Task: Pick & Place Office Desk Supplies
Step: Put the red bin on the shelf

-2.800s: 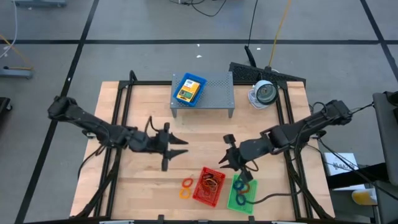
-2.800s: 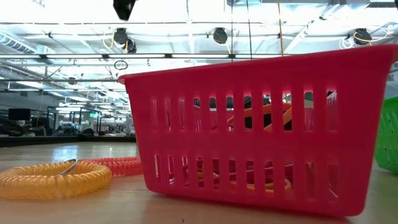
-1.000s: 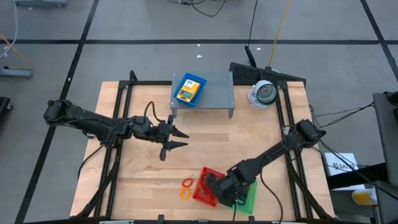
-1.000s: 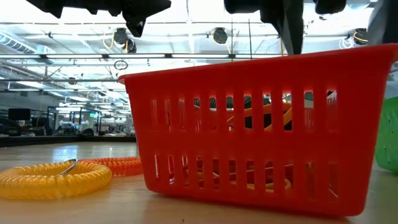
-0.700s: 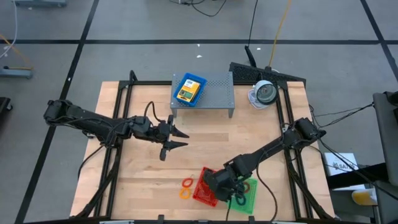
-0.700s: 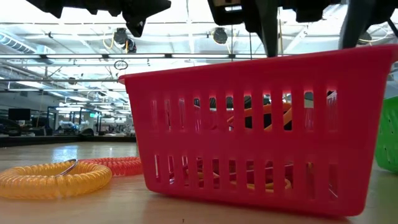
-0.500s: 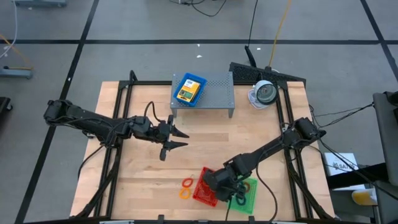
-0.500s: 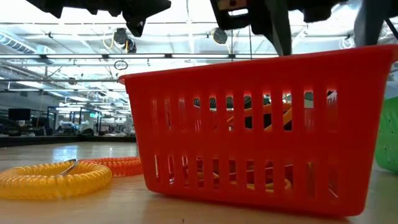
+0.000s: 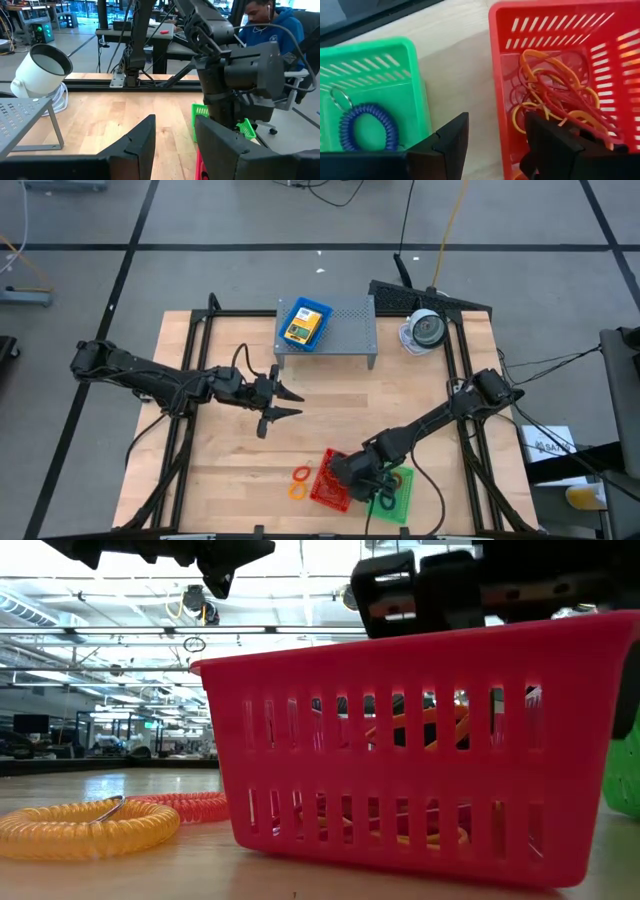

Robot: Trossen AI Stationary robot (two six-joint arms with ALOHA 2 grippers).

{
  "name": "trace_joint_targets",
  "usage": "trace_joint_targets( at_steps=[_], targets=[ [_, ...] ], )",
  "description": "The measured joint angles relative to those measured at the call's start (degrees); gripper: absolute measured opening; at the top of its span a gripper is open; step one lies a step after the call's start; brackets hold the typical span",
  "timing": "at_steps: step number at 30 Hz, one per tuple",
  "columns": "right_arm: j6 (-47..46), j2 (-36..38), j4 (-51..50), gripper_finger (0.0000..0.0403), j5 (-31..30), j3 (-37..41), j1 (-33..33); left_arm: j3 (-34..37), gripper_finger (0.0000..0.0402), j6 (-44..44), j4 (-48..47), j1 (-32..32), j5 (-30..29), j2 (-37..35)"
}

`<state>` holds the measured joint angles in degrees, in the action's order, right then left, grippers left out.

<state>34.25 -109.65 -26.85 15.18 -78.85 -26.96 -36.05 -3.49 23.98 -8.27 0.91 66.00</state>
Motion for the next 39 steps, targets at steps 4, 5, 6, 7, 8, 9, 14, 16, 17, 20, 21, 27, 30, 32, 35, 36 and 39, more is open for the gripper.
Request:
trace_joint_targets(
  at_steps=[4, 5, 6, 7, 8, 9, 14, 16, 17, 20, 21, 27, 30, 32, 35, 36, 39],
  targets=[
    [-0.14, 0.00, 2.33, 0.0182, 0.00, 2.13, 0.59, 0.00, 0.0145, 0.00, -0.01, 0.00, 0.00, 0.00],
    [-0.14, 0.00, 2.29, 0.0182, -0.01, 2.59, 0.78, 0.00, 0.0145, 0.00, -0.01, 0.00, 0.00, 0.00],
    [-0.14, 0.00, 2.27, 0.0182, -0.05, 2.97, 1.09, 0.00, 0.0145, 0.00, -0.01, 0.00, 0.00, 0.00],
    [-0.14, 0.00, 2.41, 0.0179, -0.07, 3.34, 1.37, 0.00, 0.0145, 0.00, -0.01, -0.02, 0.00, 0.00],
    [-0.10, 0.00, 2.54, 0.0176, -0.09, 3.73, 1.63, 0.00, 0.0145, 0.00, -0.01, 0.00, 0.00, 0.00],
    [0.13, 0.00, 2.78, 0.0172, -0.09, 4.16, 1.93, 0.00, 0.0145, 0.01, -0.01, 0.00, 0.00, 0.00],
    [0.95, 0.00, 6.10, 0.0130, -2.56, 5.99, 2.79, 0.00, 0.0145, 0.04, -0.01, 0.00, 0.00, 0.00],
    [1.44, 0.00, 7.13, 0.0105, -3.89, 6.02, 2.80, 0.00, 0.0145, 0.07, -0.01, 0.00, 0.00, 0.00],
    [1.67, 0.00, 7.74, 0.0091, -4.71, 6.02, 2.80, 0.00, 0.0145, 0.07, -0.06, 0.00, 0.00, 0.00],
    [1.77, 0.00, 9.60, 0.0045, -4.92, 6.04, 2.80, 0.00, 0.0145, 0.79, -0.25, 0.00, 0.00, 0.00],
    [1.49, 0.00, 10.11, 0.0028, -4.92, 6.04, 2.80, 0.00, 0.0145, 1.07, -0.25, 0.00, 0.00, 0.00],
    [-1.50, 0.42, 10.92, 0.0010, -4.77, 6.04, 2.80, 0.00, 0.0145, 1.90, -0.11, 0.00, 0.00, 0.00],
    [-2.77, 0.54, 10.60, 0.0003, -4.90, 6.04, 2.54, 0.00, 0.0145, 2.27, -0.14, 0.00, 0.00, -1.28],
    [-3.54, 0.99, 10.58, 0.0003, -4.88, 6.04, 2.41, -0.04, 0.0145, 2.53, 0.34, 0.00, -0.18, -2.56],
    [-3.83, 2.62, 9.91, 0.0002, -5.92, 6.04, 1.93, -0.04, 0.0145, 3.82, -0.28, 0.00, -0.96, -4.47],
    [-3.93, 3.32, 9.94, 0.0002, -7.24, 6.04, 1.69, -0.04, 0.0145, 3.89, -0.36, 0.00, -0.94, -5.40],
    [-5.18, 6.27, 9.28, 0.0001, -11.01, 6.04, 1.17, -0.04, 0.0145, 3.89, -1.27, 0.00, -0.94, -8.27]
  ],
)
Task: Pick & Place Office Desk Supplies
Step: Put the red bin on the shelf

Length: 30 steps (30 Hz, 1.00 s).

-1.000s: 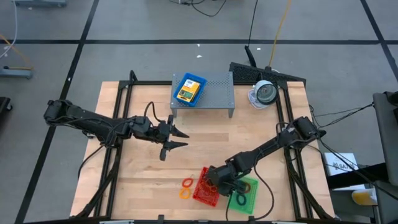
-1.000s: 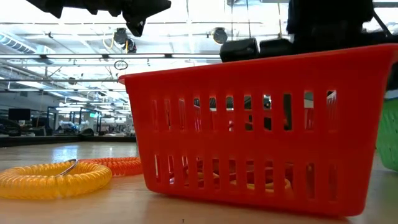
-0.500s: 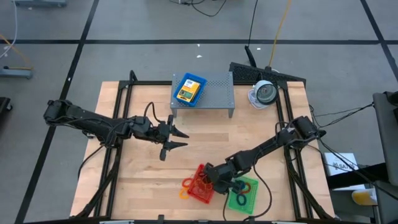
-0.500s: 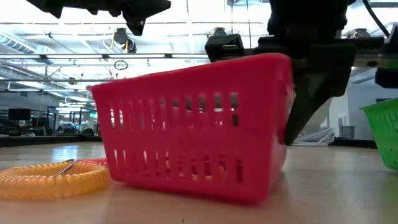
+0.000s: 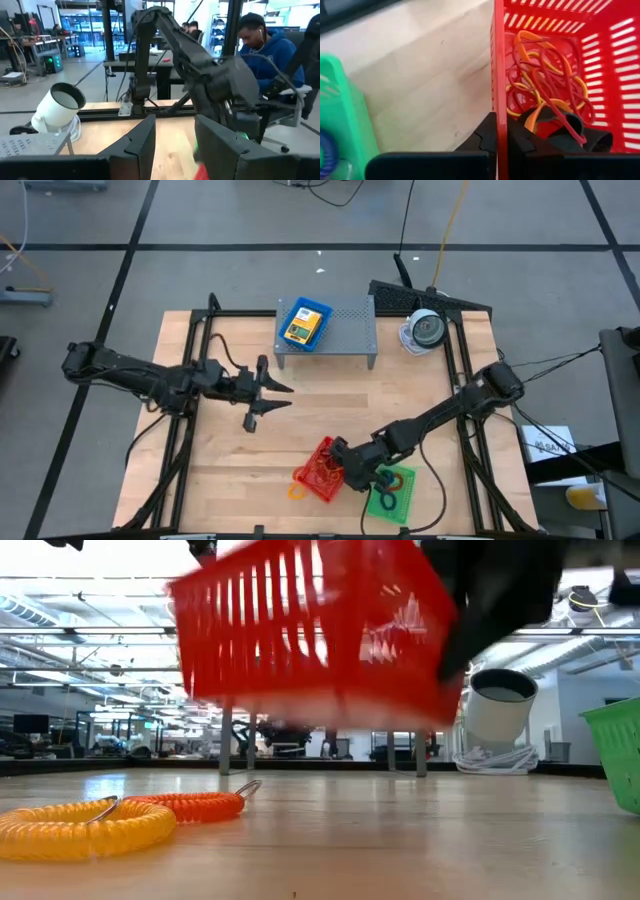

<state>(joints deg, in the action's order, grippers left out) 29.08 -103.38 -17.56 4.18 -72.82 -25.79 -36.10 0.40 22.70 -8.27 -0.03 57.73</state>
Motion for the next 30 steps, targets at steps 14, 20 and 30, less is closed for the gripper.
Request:
trace_joint_targets(
  at_steps=[14, 20, 30],
  targets=[
    [-11.49, 12.13, -4.56, 0.0001, -2.75, -0.02, 1.45, 0.00, 0.0145, 0.18, -5.05, 0.00, -2.21, -7.59],
    [-11.94, 16.01, -11.69, 0.0000, -5.68, -0.07, 4.94, 0.00, 0.0145, 5.05, -5.05, 0.00, -6.16, -7.97],
    [-7.61, 17.69, -22.99, 0.0000, -5.65, -2.89, 16.12, 0.00, 0.0145, 12.07, -2.57, 1.05, -17.53, -8.37]
  ],
)
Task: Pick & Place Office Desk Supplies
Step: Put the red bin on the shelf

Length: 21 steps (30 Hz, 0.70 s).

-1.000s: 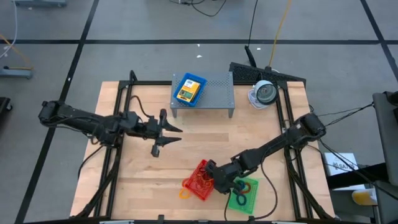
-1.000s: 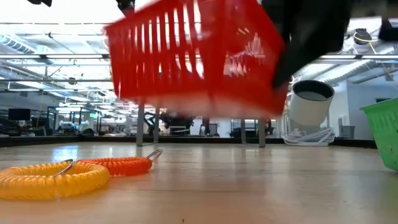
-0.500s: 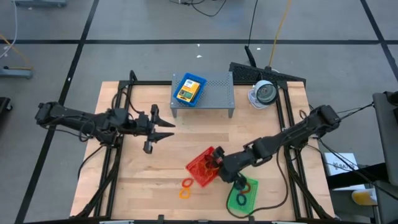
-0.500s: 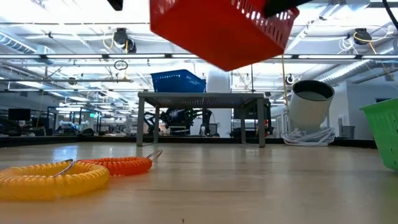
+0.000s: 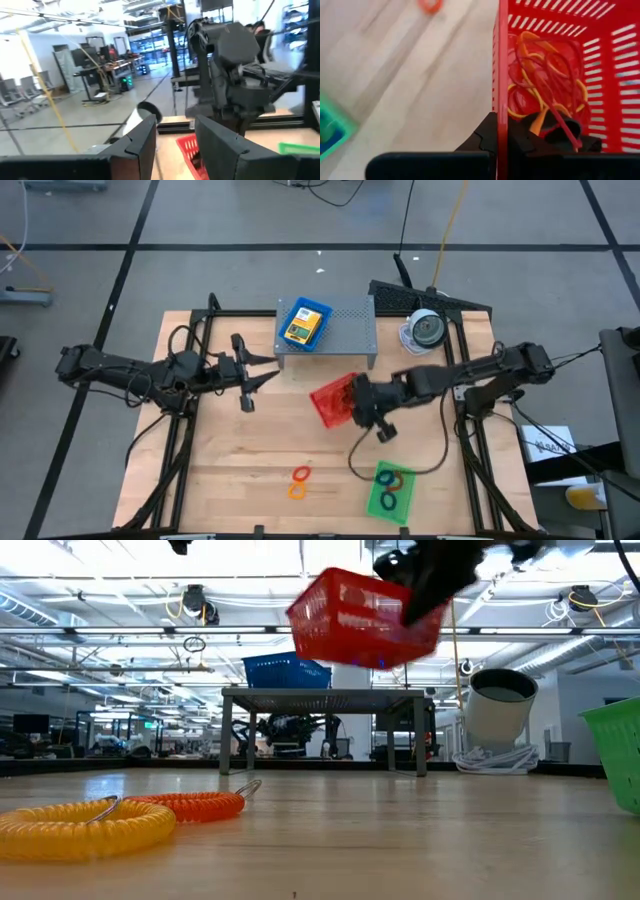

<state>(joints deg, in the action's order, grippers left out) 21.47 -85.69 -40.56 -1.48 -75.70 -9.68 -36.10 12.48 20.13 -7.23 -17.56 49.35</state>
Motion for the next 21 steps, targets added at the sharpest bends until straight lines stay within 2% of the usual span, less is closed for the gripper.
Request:
trace_joint_targets(
  at_steps=[4, 7, 12, 16, 21],
  targets=[
    [-0.90, 0.13, -2.25, 0.0000, 2.82, -5.12, 5.58, 0.02, 0.0145, 1.12, -0.28, 1.92, -0.61, -0.63],
    [-3.01, 0.05, -7.10, 0.0000, 4.22, -10.48, 9.01, 0.02, 0.0145, 0.81, -0.48, 3.20, -3.53, -0.63],
    [-3.44, 0.07, -15.38, 0.0000, -0.06, -18.88, 11.95, 0.02, 0.0145, 1.12, 1.07, 3.84, -7.42, -0.75],
    [-7.29, -2.32, -21.10, 0.0000, 0.05, -25.49, 14.22, 0.02, 0.0145, 0.55, 3.78, 3.83, -11.68, -0.75],
    [-7.42, -8.12, -29.32, 0.0000, -0.22, -33.27, 16.61, 0.02, 0.0145, 0.62, 6.66, 3.83, -17.42, -0.75]
  ],
)
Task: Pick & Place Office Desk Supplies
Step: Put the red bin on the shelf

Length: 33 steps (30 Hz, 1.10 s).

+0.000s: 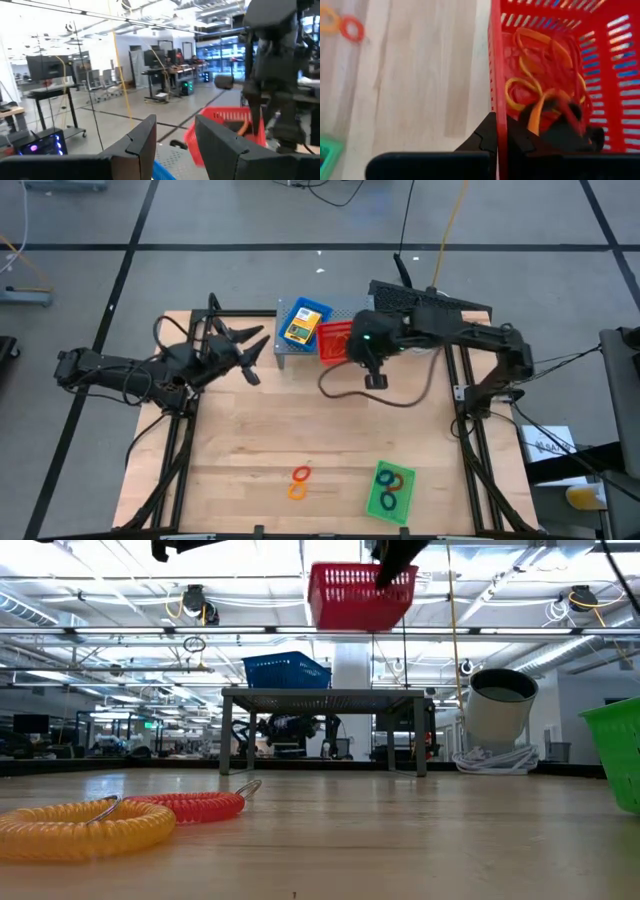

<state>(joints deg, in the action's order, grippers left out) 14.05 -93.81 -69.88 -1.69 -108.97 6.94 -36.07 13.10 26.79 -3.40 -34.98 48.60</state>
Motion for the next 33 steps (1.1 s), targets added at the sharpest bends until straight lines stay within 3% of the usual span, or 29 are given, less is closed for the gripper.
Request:
trace_joint_targets(
  at_steps=[8, 13, 18, 26, 33],
  targets=[
    [-1.78, -13.16, -8.11, 0.0000, -2.92, -17.78, 4.55, 0.00, 0.0145, -4.63, 0.55, -0.04, -0.17, 0.00],
    [-11.48, -15.60, -7.33, 0.0000, -2.75, -25.14, 9.20, 0.00, 0.0145, -9.65, 0.55, -0.04, -0.15, 0.00],
    [-22.27, -15.49, -7.59, 0.0000, -2.86, -25.61, 13.28, 0.00, 0.0145, -9.91, 0.55, -0.04, -0.62, 0.00],
    [-34.05, -15.48, -7.16, 0.0000, -2.95, -22.16, 16.08, 0.00, 0.0145, -6.06, 0.52, 1.01, -7.27, 0.00],
    [-38.55, -15.25, -4.40, 0.0000, -6.19, -18.35, 16.33, 0.00, 0.0145, -7.25, 0.50, 2.29, -6.94, 0.00]
  ],
)
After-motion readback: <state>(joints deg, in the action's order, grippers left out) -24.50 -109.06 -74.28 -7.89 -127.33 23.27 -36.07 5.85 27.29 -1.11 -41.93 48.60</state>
